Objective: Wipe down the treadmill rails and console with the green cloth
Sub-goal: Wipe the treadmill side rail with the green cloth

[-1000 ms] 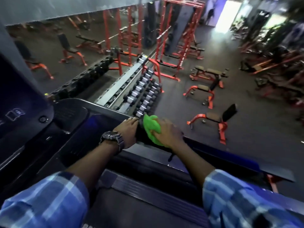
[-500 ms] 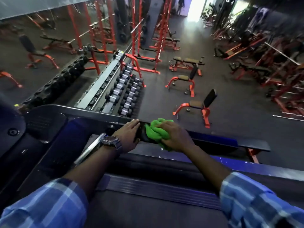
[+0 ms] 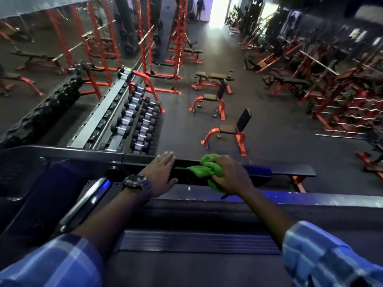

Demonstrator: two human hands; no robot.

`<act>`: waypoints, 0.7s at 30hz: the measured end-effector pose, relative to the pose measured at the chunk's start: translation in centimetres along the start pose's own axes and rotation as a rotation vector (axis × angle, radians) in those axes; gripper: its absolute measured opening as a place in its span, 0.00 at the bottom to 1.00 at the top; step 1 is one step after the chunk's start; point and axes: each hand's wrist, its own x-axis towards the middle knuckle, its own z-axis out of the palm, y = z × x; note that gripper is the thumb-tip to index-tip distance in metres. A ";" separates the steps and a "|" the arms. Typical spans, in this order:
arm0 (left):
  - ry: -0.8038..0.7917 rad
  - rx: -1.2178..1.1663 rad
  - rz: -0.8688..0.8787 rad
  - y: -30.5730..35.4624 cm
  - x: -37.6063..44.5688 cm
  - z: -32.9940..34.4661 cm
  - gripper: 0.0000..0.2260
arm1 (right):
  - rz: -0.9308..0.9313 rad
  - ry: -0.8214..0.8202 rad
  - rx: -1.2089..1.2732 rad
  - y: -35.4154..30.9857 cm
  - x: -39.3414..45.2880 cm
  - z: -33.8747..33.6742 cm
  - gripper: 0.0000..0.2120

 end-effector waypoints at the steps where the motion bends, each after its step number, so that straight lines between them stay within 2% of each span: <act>1: -0.020 -0.005 0.010 0.9 0.4 0.4 0.36 | 0.095 0.019 -0.020 1.0 0.2 -0.5 0.21; 3: -0.071 -0.017 0.003 1.9 0.8 1.3 0.38 | 0.286 0.037 -0.076 1.2 2.0 -0.1 0.17; 5: -0.066 -0.028 -0.006 2.0 0.7 1.9 0.38 | 0.326 0.046 -0.099 -0.3 3.4 1.1 0.19; 7: -0.048 -0.051 0.007 1.8 0.6 2.0 0.36 | 0.199 0.073 -0.039 -1.4 2.6 2.0 0.21; 9: -0.027 -0.045 0.026 1.5 0.5 2.0 0.37 | 0.042 0.028 0.034 -0.4 0.4 1.6 0.24; 12: -0.011 -0.030 0.038 1.6 0.4 2.3 0.42 | -0.025 0.006 0.031 4.3 -2.8 -0.4 0.24; 14: -0.027 -0.043 0.017 1.7 0.5 2.3 0.41 | 0.038 0.064 0.010 7.0 -3.8 -1.8 0.24; 18: -0.029 -0.030 0.007 2.0 1.1 1.5 0.34 | 0.408 0.237 -0.052 6.0 -1.1 -1.2 0.21; 19: -0.013 -0.016 0.008 2.0 1.1 1.3 0.34 | 0.424 0.264 -0.068 4.9 -0.3 -0.4 0.21; 21: -0.013 0.027 0.011 2.0 1.2 1.2 0.36 | 0.287 0.256 -0.048 3.3 -0.9 0.6 0.24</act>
